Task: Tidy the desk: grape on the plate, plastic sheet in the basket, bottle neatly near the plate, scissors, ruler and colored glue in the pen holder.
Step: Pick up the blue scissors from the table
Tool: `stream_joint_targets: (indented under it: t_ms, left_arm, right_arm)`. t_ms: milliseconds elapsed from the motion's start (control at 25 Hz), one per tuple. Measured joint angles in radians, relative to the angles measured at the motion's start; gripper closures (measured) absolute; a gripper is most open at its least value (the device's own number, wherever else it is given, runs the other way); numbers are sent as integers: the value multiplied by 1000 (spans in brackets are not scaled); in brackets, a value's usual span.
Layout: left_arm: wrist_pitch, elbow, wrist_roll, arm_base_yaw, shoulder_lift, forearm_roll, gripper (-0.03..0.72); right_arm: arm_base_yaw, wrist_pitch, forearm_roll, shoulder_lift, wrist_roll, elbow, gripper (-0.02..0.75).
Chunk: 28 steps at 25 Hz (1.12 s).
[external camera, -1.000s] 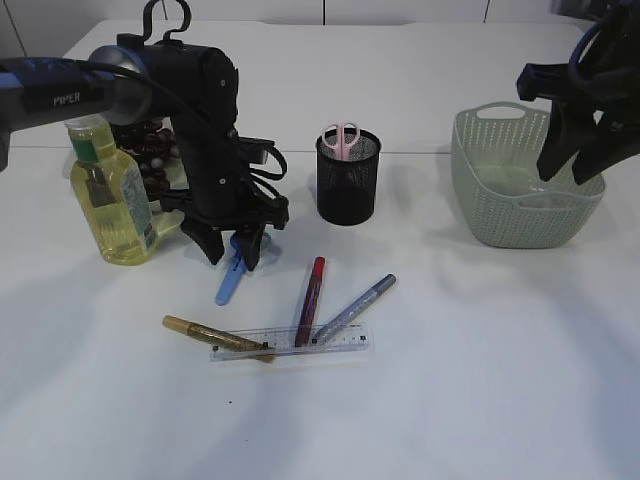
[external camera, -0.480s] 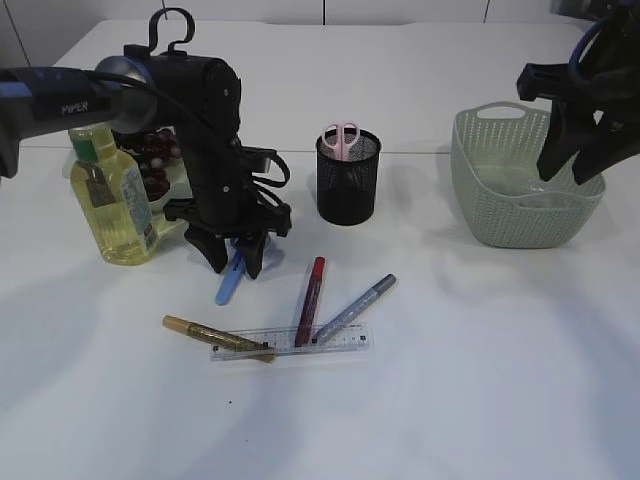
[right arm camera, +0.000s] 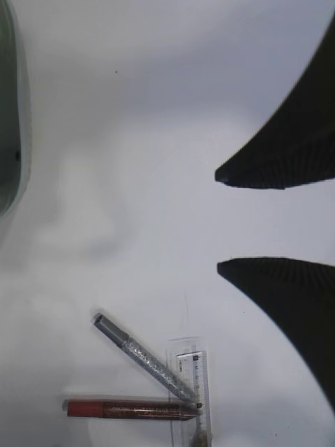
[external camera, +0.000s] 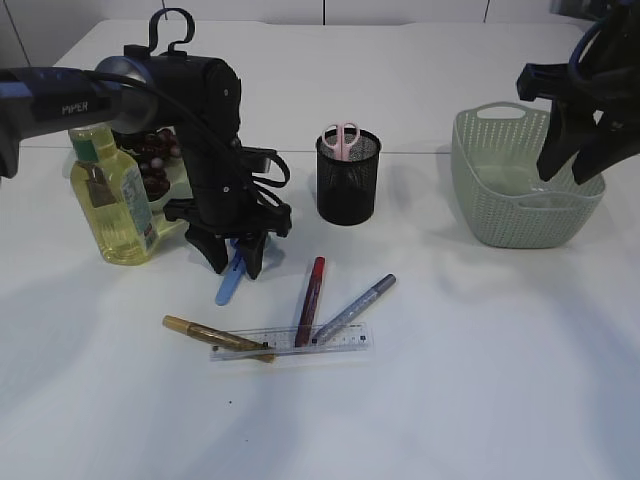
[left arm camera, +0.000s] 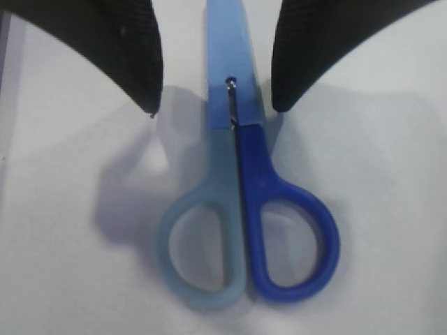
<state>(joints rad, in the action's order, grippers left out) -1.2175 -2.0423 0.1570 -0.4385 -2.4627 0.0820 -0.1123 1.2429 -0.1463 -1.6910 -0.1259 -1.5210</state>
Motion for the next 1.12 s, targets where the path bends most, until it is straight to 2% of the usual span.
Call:
stream_joint_targets:
  t_ms: [1120]
  left_arm:
    - [0, 0, -11, 0, 0, 2, 329]
  right_arm:
    - [0, 0, 0, 0, 0, 0, 456]
